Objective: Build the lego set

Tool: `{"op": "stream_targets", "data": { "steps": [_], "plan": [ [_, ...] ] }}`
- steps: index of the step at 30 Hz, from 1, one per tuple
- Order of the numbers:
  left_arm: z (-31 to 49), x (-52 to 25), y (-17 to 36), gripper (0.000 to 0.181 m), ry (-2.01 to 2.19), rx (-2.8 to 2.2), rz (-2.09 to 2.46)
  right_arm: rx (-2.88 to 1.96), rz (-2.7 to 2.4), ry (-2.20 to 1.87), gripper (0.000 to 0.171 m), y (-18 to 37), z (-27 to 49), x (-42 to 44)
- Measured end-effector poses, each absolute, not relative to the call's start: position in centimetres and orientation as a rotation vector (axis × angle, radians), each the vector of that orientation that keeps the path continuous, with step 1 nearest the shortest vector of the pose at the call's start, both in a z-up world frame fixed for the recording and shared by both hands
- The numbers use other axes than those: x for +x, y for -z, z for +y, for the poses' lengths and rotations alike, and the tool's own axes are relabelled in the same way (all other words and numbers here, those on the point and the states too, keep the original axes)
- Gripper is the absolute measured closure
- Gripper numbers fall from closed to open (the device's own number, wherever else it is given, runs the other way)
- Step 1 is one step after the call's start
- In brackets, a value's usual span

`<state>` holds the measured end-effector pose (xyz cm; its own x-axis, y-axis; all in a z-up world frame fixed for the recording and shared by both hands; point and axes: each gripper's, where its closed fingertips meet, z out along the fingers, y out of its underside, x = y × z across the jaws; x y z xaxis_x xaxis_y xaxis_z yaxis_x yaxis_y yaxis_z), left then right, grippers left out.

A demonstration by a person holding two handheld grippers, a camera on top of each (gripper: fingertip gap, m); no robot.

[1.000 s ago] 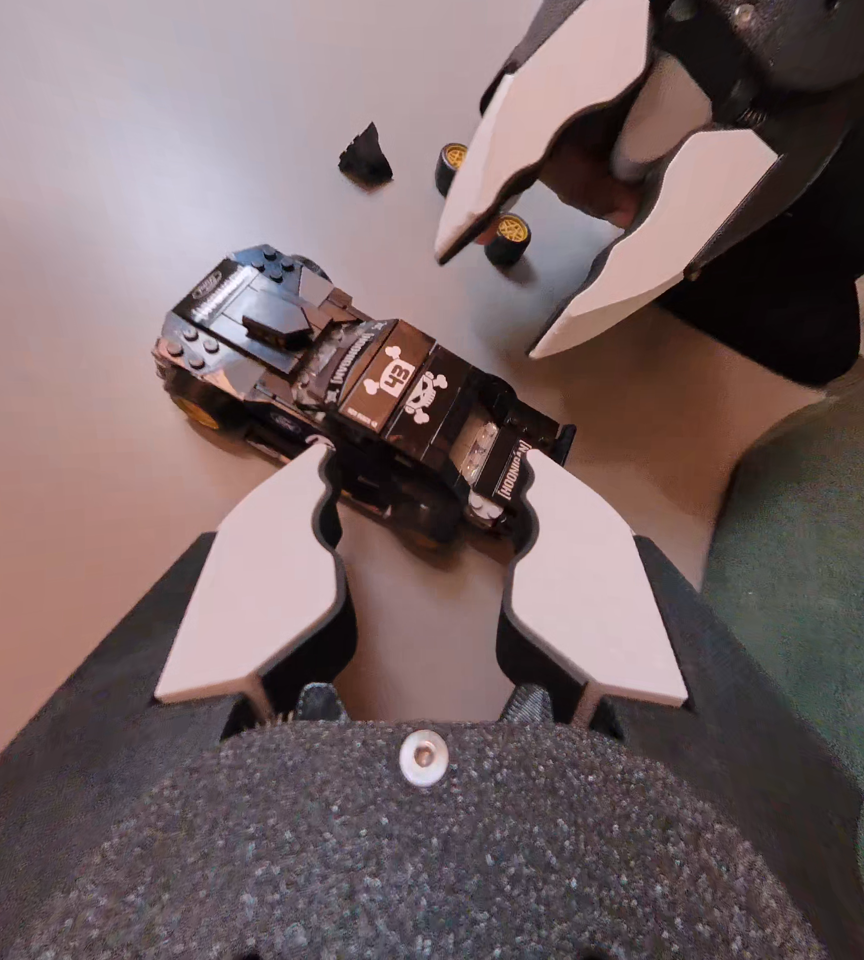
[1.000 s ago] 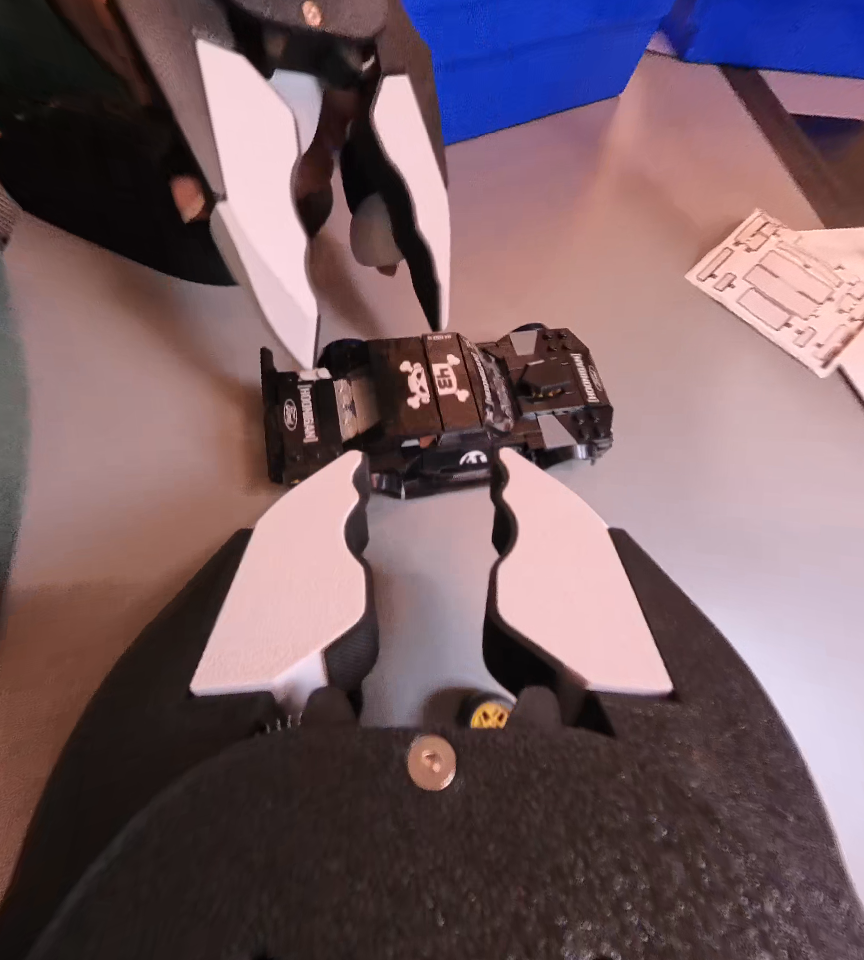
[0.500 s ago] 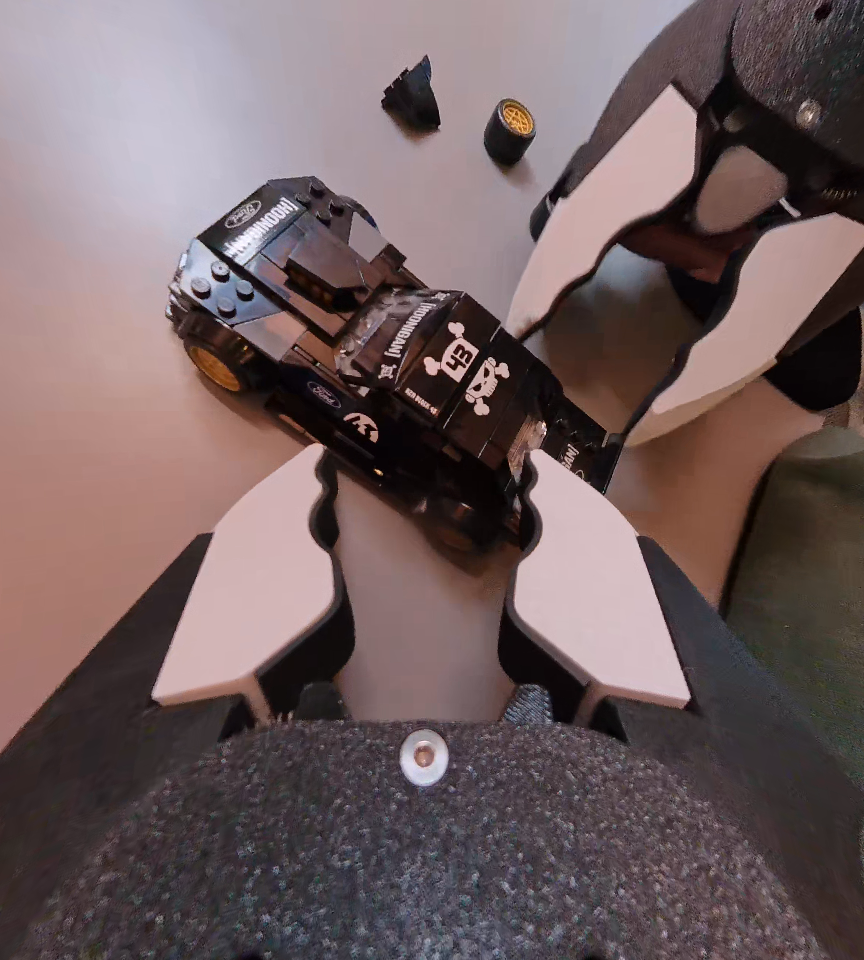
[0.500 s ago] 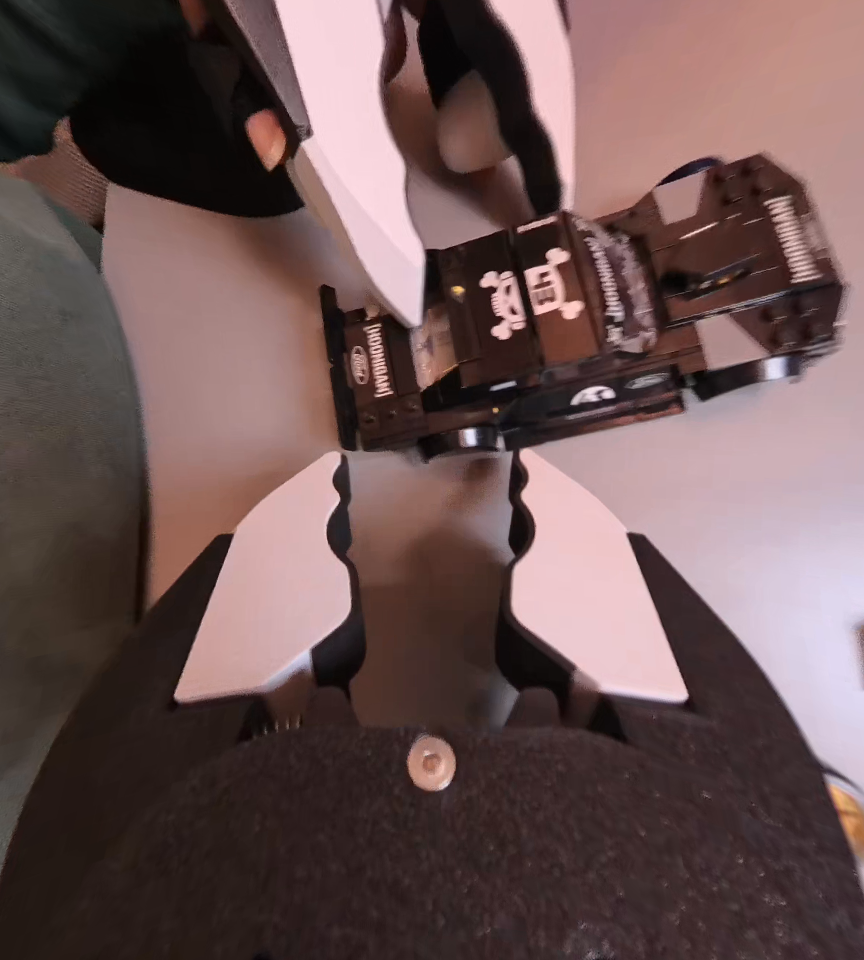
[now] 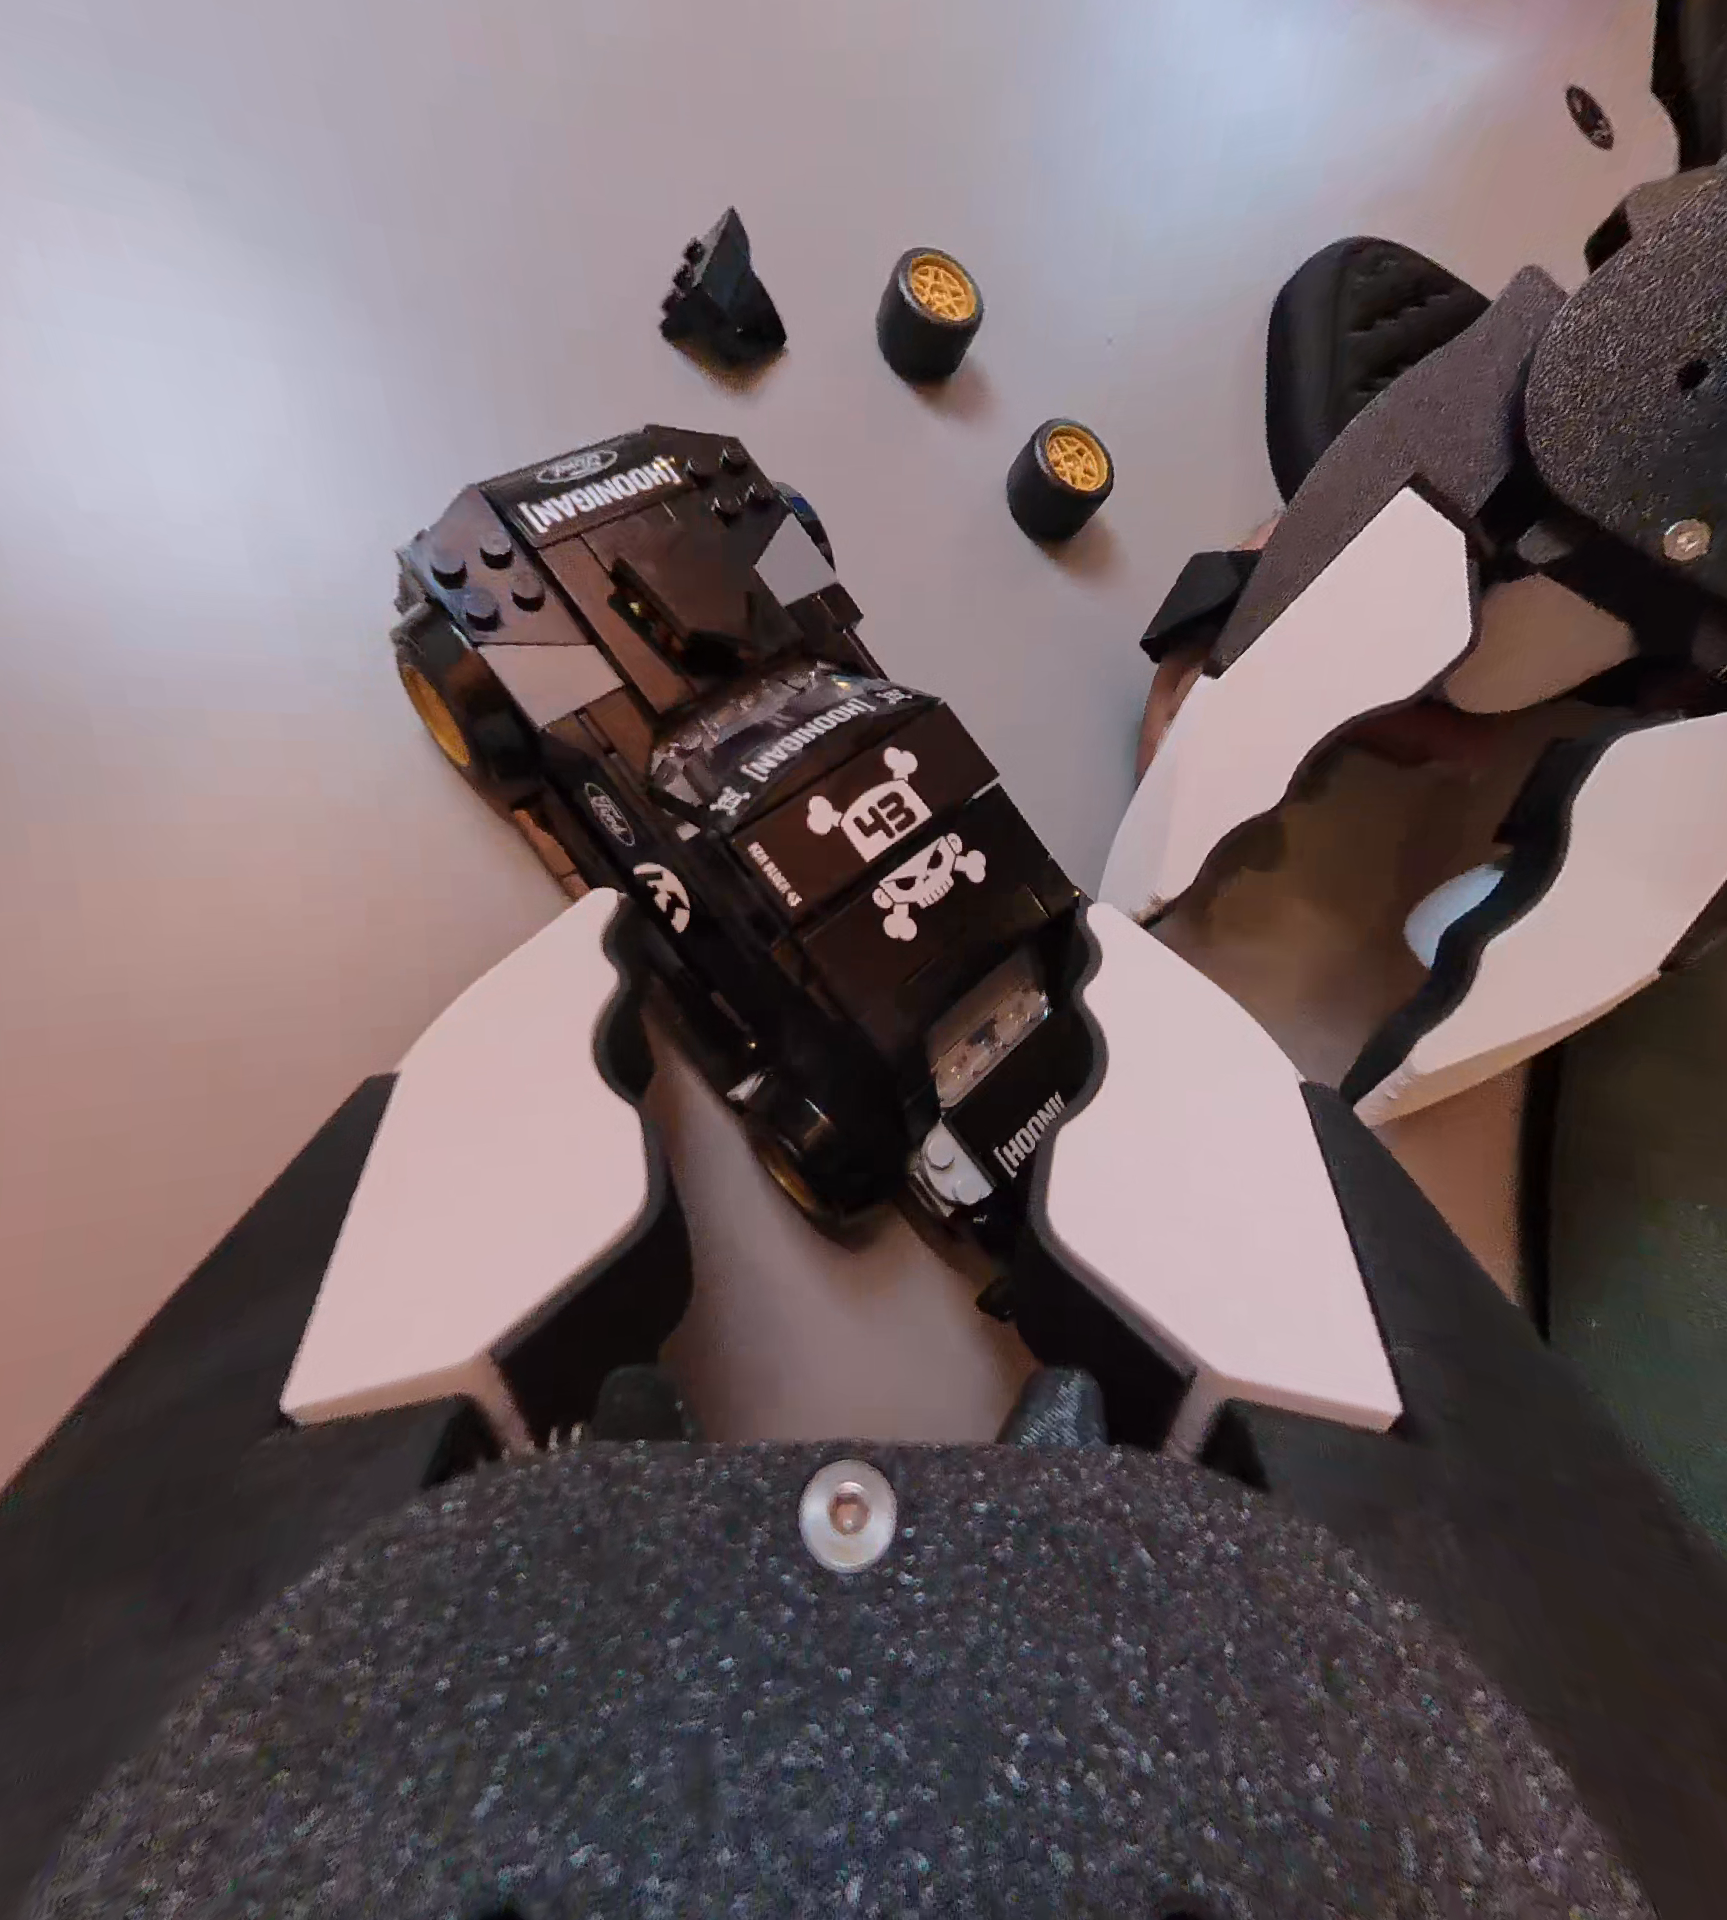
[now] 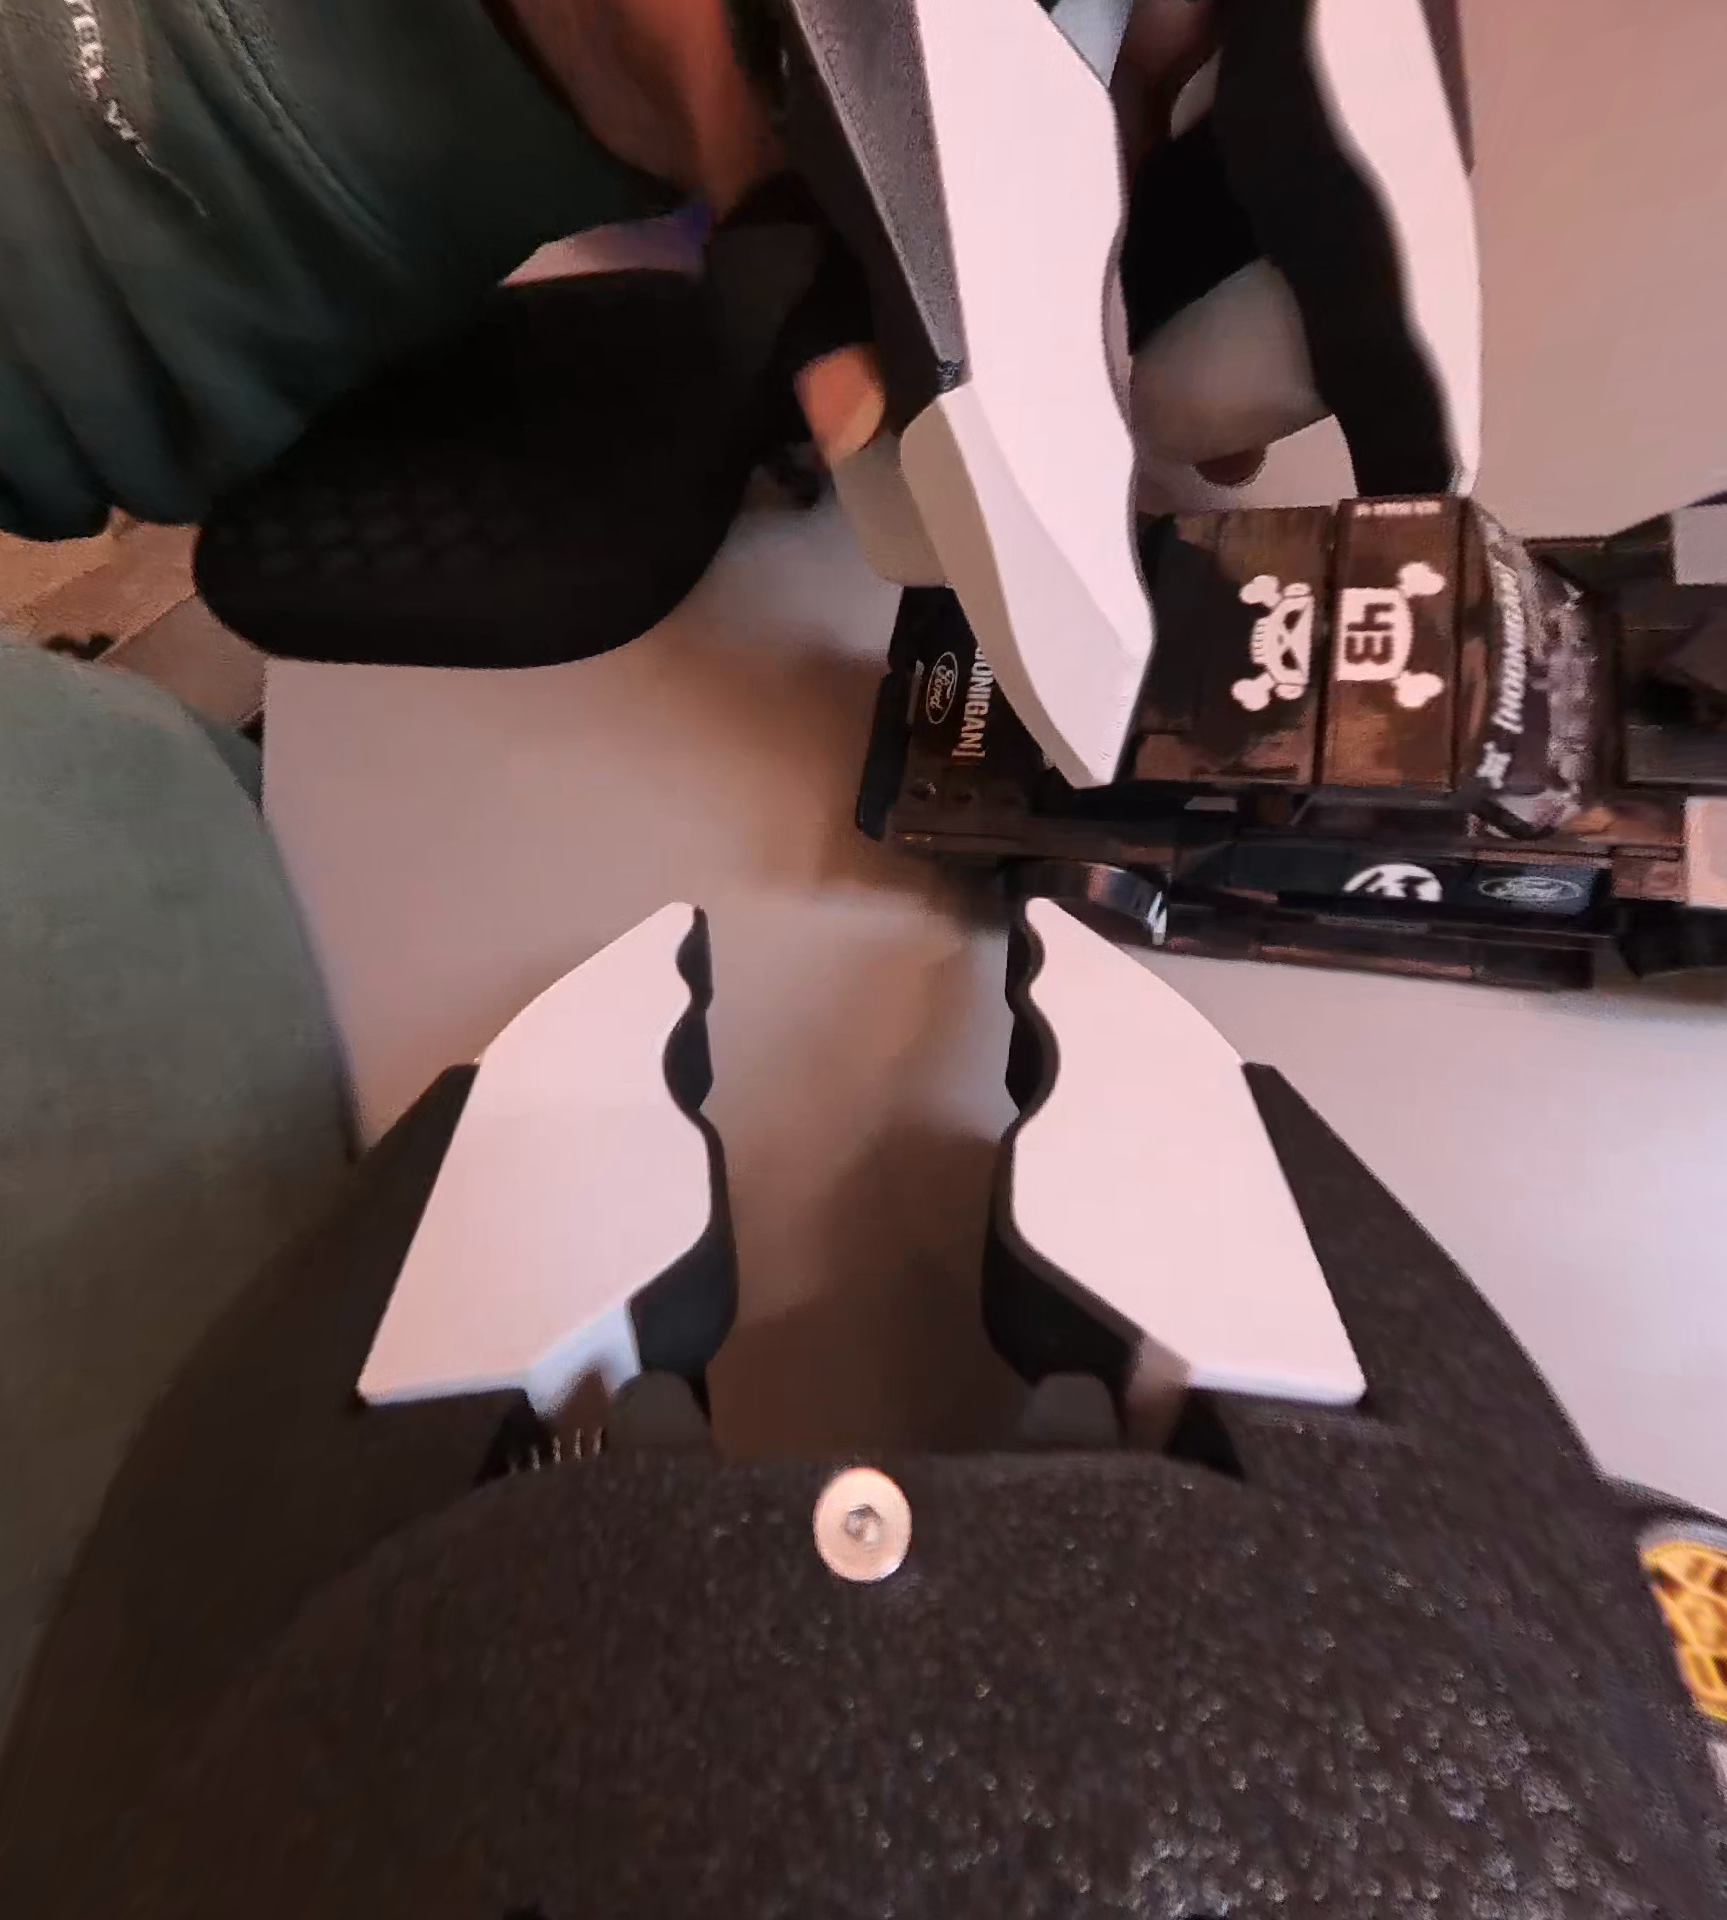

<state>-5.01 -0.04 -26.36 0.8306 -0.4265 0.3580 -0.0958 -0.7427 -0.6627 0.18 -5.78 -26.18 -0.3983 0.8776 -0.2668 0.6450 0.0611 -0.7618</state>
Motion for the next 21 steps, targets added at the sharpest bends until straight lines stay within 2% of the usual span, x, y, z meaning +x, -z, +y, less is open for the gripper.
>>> {"op": "stream_targets", "data": {
  "steps": [5,13,21],
  "plan": [
    [0.6,-5.0,26.3,0.106,0.687,-2.313,0.397,-1.448,-2.036,-1.175,0.120,25.3,-4.2,0.9],
    [0.4,-4.7,26.0,0.115,0.708,-2.273,0.515,-1.473,-1.964,-0.719,0.121,25.8,6.9,5.6],
    [1.1,-3.4,26.0,0.116,0.806,-2.283,0.739,-1.487,-2.070,-0.646,0.126,27.8,7.8,4.8]
  ]
}}
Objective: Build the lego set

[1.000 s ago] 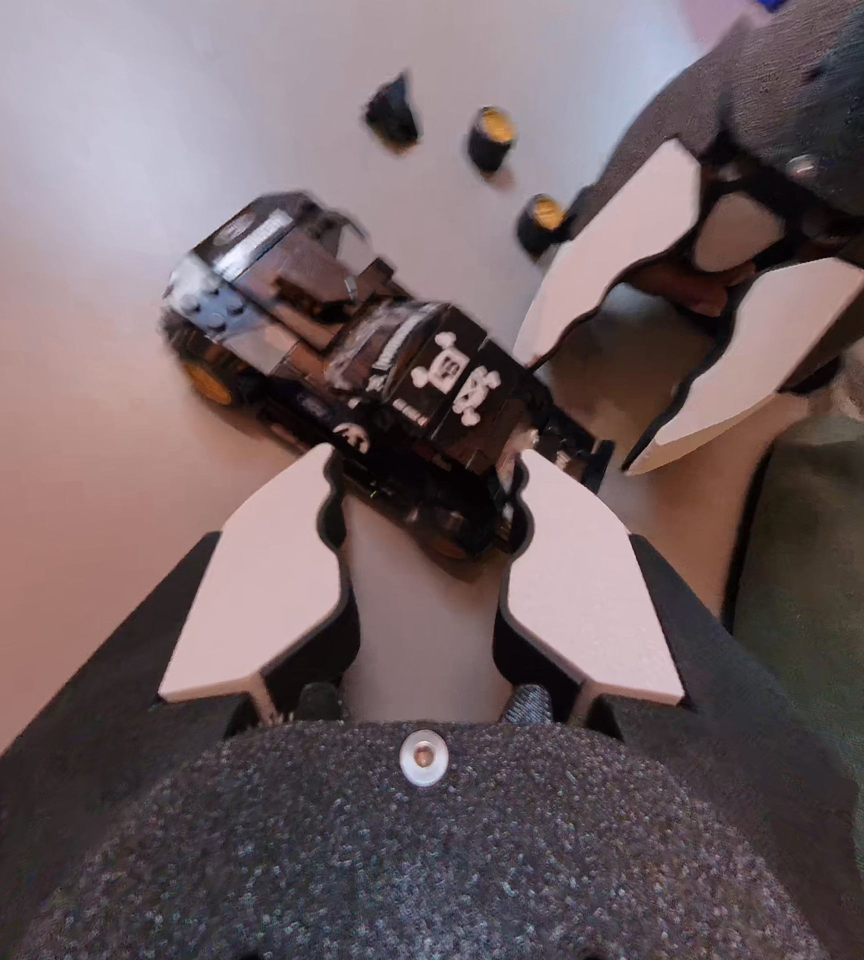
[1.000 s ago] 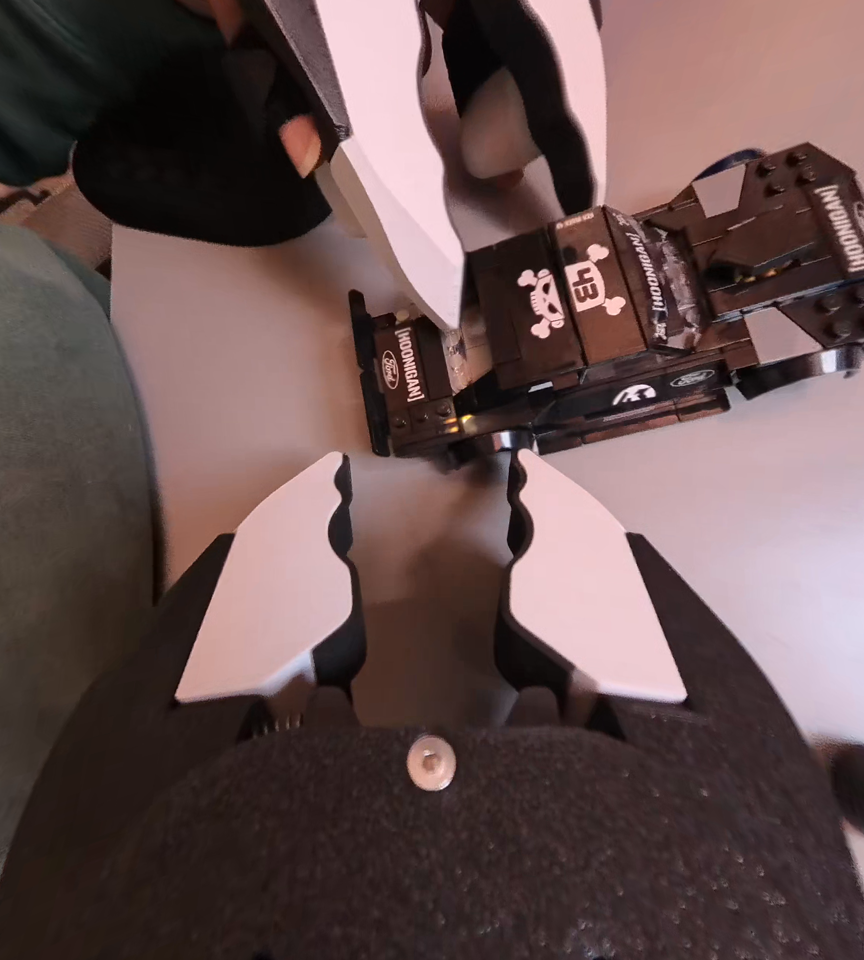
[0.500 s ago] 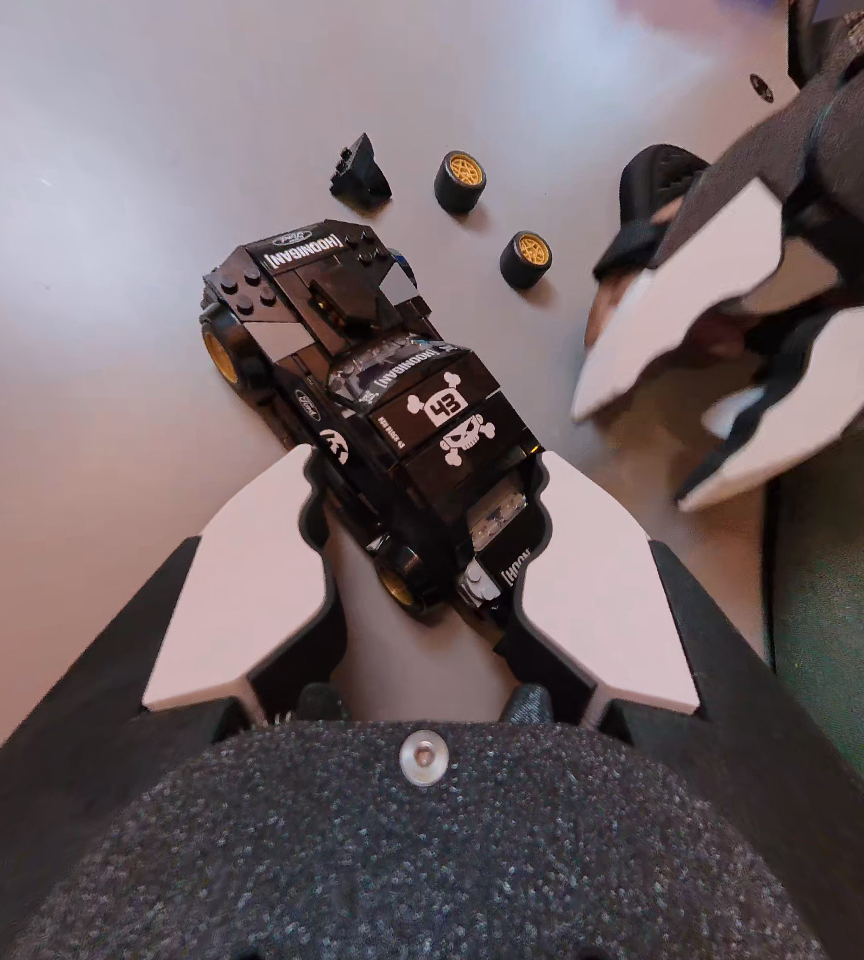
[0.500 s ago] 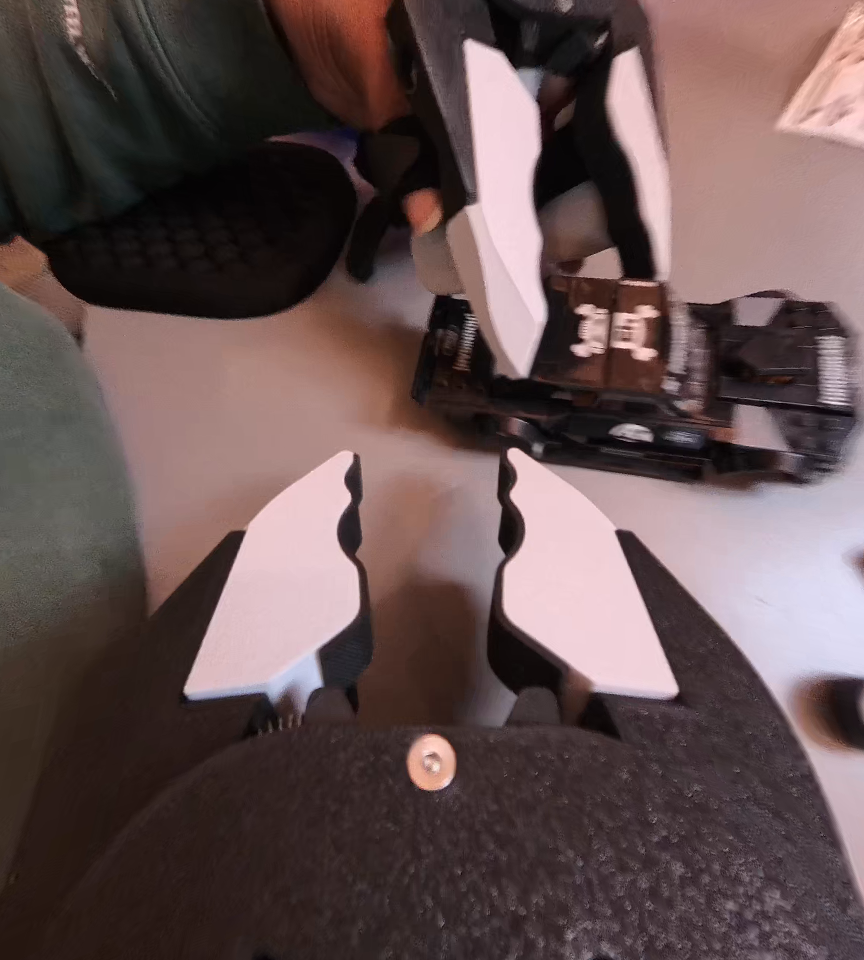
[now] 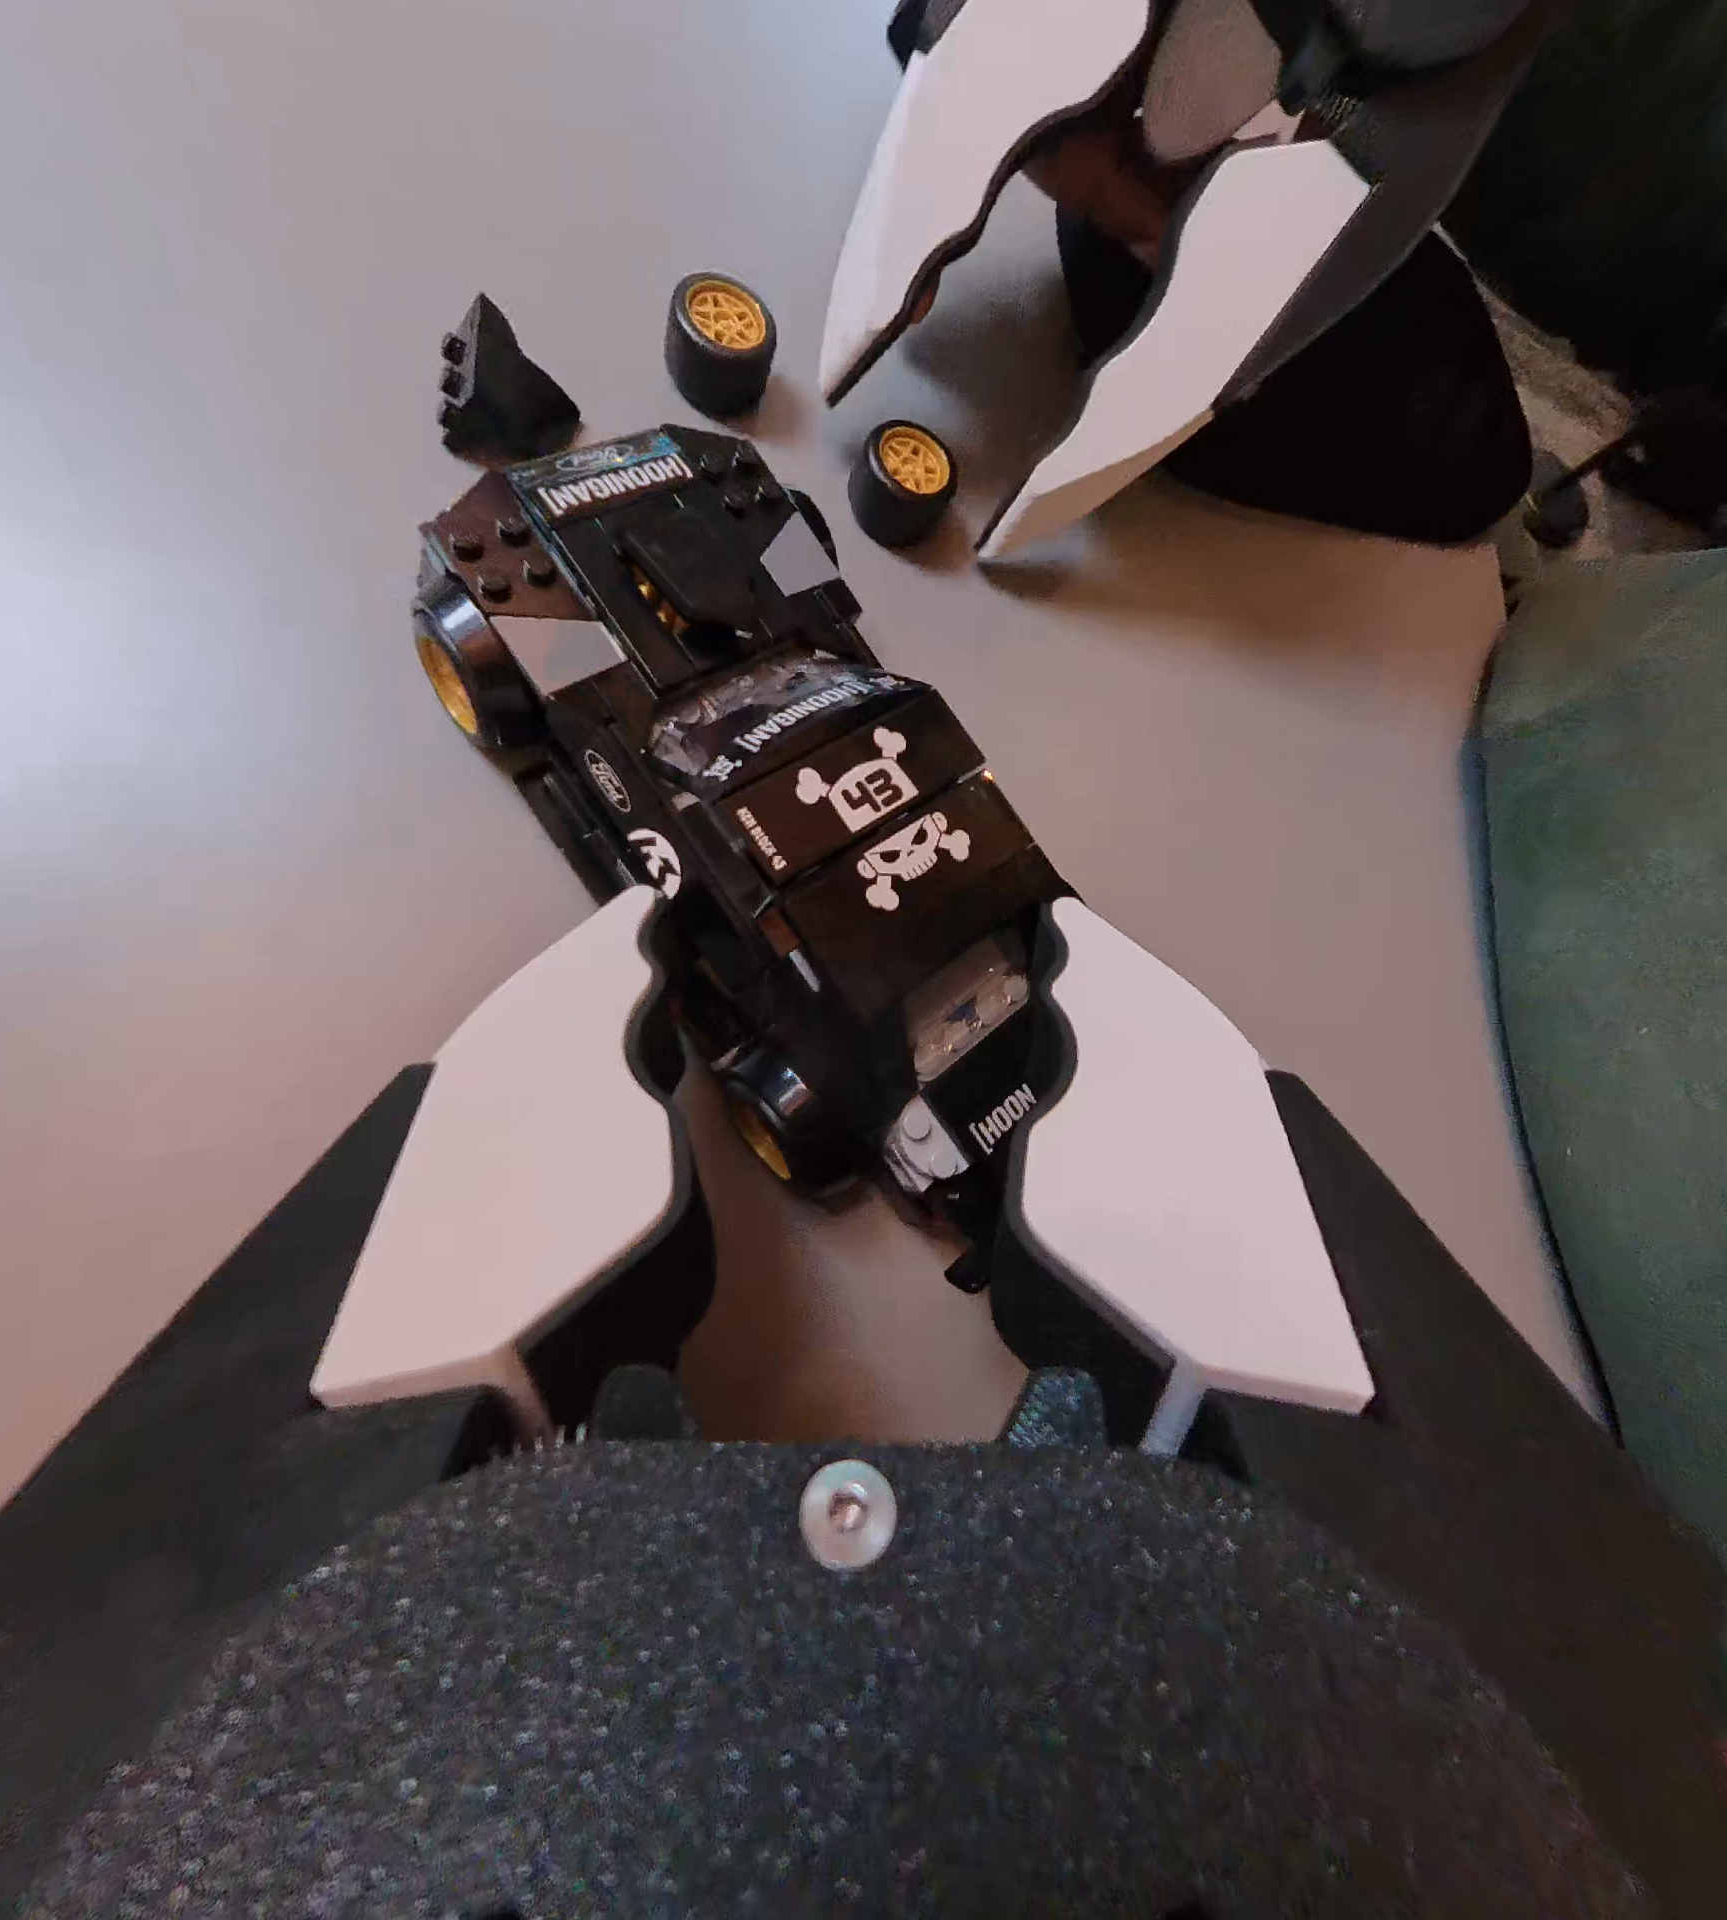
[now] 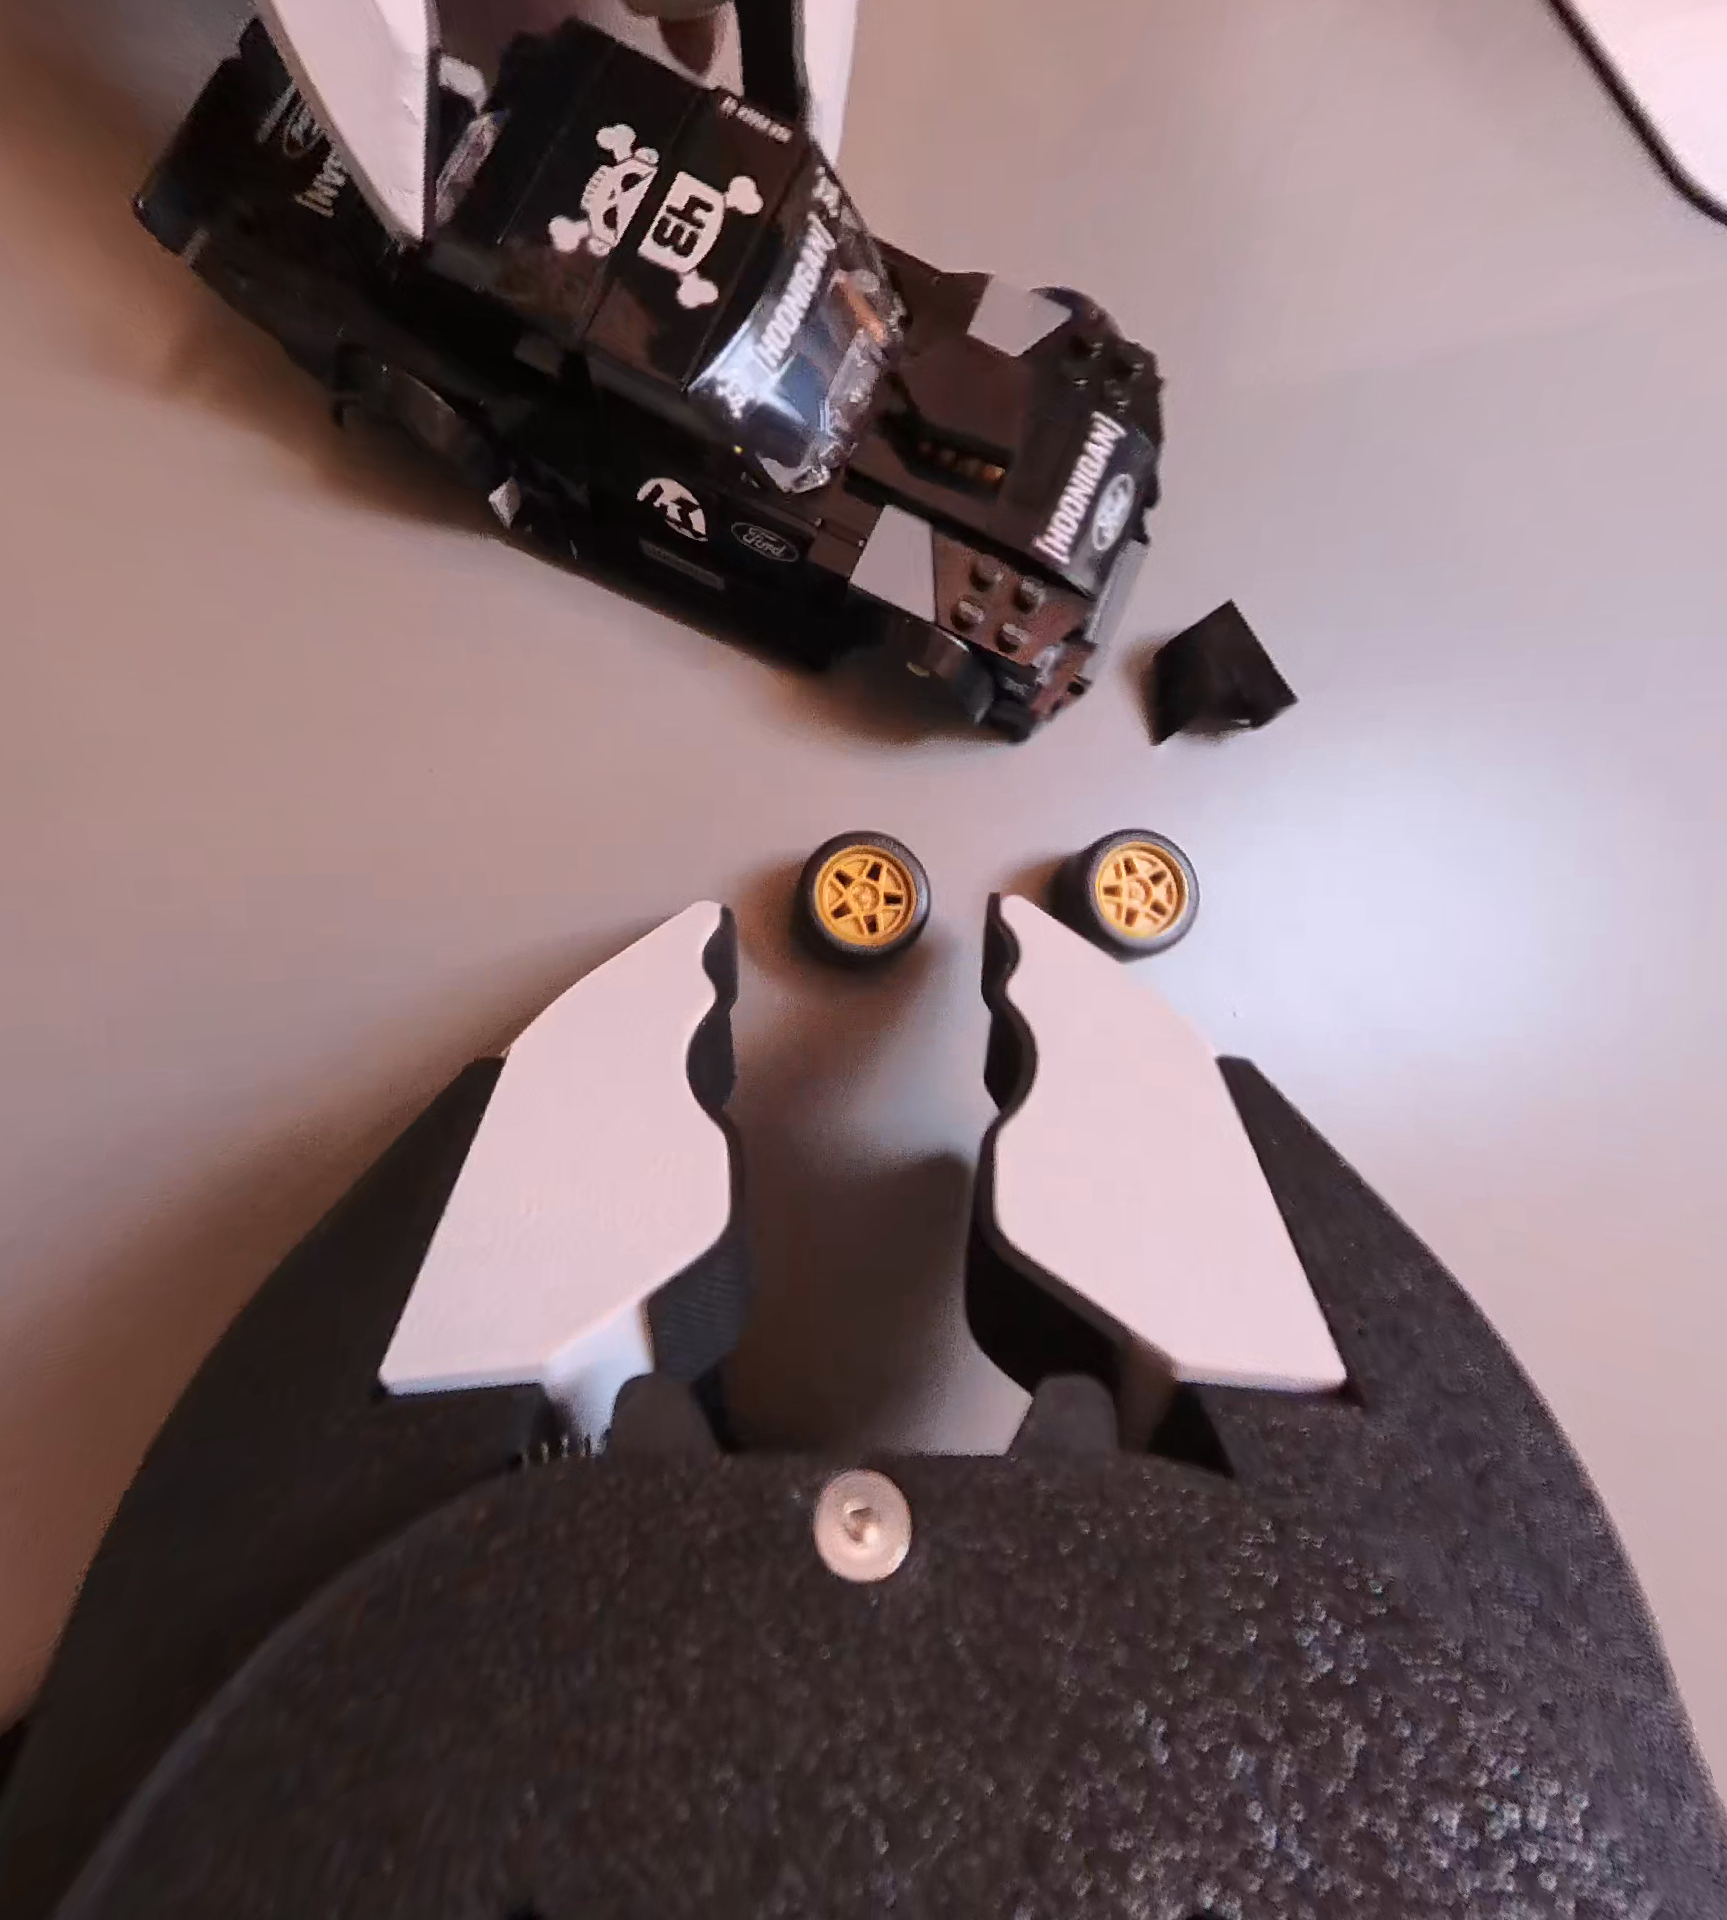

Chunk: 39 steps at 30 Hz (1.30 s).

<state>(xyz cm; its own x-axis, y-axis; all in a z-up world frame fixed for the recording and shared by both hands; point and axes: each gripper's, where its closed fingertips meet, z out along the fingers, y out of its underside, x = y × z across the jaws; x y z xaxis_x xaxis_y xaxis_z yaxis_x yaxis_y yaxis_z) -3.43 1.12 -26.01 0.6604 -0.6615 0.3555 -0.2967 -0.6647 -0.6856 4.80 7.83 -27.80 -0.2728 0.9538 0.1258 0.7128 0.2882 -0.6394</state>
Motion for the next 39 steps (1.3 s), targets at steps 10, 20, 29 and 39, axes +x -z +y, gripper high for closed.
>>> {"op": "stream_targets", "data": {
  "steps": [10,20,29,39],
  "plan": [
    [1.0,-4.4,23.2,0.110,0.671,-2.178,0.593,-1.220,-1.958,-0.772,0.146,24.2,5.9,3.3],
    [-4.9,-3.3,23.8,0.119,0.273,-2.113,0.778,-0.662,-1.970,-0.571,0.146,24.9,-2.4,0.9],
    [-4.7,-4.2,25.8,0.117,0.098,-2.165,0.745,-0.527,-2.013,-0.399,0.145,26.7,-2.0,0.5],
    [-4.0,-5.3,26.3,0.117,0.043,-2.197,0.716,-0.643,-2.096,-0.557,0.143,26.3,-2.5,1.6]
  ]
}}
